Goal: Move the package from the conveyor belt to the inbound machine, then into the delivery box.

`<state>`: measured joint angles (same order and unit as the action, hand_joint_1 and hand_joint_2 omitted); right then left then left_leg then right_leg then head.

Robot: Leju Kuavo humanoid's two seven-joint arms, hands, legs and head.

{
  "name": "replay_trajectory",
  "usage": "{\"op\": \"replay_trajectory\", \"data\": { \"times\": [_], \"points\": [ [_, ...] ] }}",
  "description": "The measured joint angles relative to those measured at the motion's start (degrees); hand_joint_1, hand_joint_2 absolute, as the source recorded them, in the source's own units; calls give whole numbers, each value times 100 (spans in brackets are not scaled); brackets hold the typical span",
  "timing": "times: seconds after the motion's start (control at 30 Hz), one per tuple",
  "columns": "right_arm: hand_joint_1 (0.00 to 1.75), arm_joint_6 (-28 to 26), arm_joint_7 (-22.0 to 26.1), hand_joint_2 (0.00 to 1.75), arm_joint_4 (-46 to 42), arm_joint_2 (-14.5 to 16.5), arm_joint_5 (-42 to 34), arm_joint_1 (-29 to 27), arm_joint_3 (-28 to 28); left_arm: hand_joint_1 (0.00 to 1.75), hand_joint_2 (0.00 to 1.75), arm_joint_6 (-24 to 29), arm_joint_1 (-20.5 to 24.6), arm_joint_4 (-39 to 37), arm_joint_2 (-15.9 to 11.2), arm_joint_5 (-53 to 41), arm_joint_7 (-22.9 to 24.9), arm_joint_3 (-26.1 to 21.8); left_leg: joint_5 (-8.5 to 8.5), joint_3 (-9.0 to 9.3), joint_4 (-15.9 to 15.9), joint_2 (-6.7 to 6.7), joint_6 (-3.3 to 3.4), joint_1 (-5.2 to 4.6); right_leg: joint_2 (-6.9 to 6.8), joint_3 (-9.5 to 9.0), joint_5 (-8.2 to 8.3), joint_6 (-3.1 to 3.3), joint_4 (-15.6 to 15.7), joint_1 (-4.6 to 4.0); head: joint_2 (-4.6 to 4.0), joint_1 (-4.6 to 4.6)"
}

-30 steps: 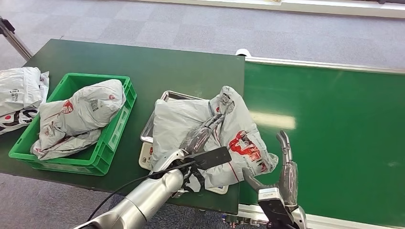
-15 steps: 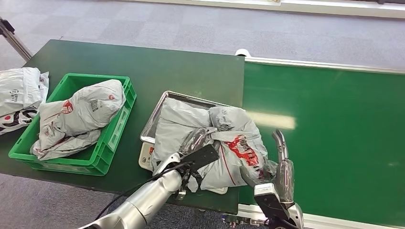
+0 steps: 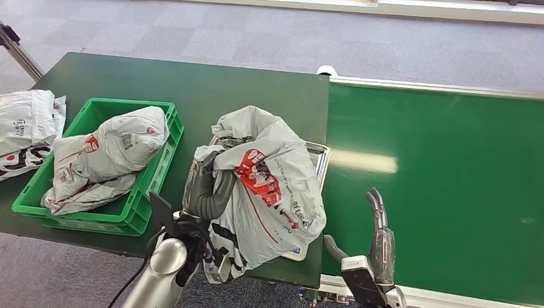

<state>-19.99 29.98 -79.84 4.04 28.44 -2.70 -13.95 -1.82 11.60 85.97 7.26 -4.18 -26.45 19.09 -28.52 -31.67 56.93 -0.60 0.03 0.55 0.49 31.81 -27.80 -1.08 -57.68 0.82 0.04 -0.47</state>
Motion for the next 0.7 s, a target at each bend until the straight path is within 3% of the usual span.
{"op": "replay_trajectory", "data": {
  "times": [0.23,0.4,0.57,0.7],
  "points": [
    [0,-67,-21,175,-69,6,32,-164,68,175,175,-172,-345,732,-183,479,-274,-235,-1,1,0,0,-1,0,1,1,0,0,0,-1,0,-1],
    [0,-66,-64,175,-364,20,119,-481,195,175,175,380,-600,1506,-291,-56,-456,-761,-3,-4,-1,0,-4,4,0,6,-6,6,0,-6,0,-1],
    [0,25,-107,175,-541,58,125,-571,249,175,175,1414,-197,1736,-348,-1391,27,-1495,4,-1,-2,0,-7,4,0,3,-2,10,0,-6,0,1],
    [0,48,-122,175,-576,89,122,-570,258,175,175,1604,123,1654,-413,-1679,161,-1969,9,3,-1,2,-9,4,0,1,2,13,0,-6,0,0]
  ]
}}
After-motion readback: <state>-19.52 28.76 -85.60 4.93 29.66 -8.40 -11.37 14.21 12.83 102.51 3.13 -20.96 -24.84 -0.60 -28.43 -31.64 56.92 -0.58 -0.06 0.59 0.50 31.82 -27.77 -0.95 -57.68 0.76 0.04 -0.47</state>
